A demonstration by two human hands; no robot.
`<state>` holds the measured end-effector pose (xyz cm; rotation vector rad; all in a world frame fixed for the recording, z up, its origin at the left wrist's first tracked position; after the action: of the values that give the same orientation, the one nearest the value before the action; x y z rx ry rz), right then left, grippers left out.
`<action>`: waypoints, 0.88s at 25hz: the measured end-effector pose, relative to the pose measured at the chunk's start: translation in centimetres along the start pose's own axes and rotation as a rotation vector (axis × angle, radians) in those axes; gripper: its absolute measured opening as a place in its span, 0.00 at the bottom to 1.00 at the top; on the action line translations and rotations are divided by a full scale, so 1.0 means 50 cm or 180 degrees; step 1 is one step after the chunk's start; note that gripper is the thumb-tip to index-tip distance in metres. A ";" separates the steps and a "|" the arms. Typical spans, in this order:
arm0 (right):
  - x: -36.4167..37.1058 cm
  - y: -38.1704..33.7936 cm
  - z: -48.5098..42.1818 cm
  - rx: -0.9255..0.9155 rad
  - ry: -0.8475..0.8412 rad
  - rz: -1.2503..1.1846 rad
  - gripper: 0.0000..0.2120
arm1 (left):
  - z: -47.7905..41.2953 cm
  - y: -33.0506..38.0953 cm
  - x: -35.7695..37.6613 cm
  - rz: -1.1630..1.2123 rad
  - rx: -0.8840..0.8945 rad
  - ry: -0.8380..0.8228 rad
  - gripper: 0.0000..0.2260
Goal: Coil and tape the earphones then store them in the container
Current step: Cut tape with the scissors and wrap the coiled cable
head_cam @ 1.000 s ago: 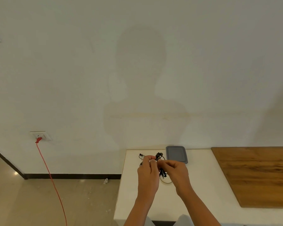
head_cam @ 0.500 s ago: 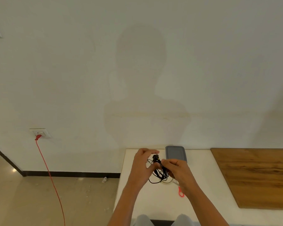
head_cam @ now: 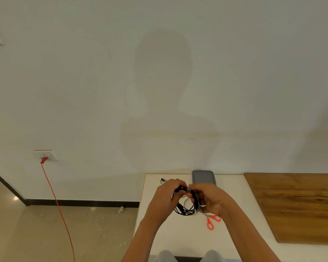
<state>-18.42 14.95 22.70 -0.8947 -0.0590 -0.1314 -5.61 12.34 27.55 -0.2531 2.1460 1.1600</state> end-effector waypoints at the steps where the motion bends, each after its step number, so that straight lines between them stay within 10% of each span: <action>1: 0.000 -0.002 0.000 0.0027 -0.0014 0.0037 0.08 | 0.001 -0.001 0.001 0.0006 0.0003 0.0049 0.05; 11: -0.003 -0.051 0.013 -0.0983 0.0044 0.0592 0.12 | 0.007 0.007 -0.015 -0.0036 0.0037 0.0620 0.03; 22: 0.017 -0.050 -0.005 -0.1617 0.0119 0.1979 0.08 | -0.004 -0.043 0.009 -0.0181 -0.0334 -0.0056 0.05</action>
<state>-17.94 13.14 24.59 -1.3763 0.2995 0.4358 -5.07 10.98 25.88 -0.3472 2.0524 1.2390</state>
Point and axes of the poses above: each hand's wrist, its own z-axis away from the middle knuckle, its own x-axis out of the palm, y = z × x, the point moved 8 cm from there along -z, towards the middle knuckle
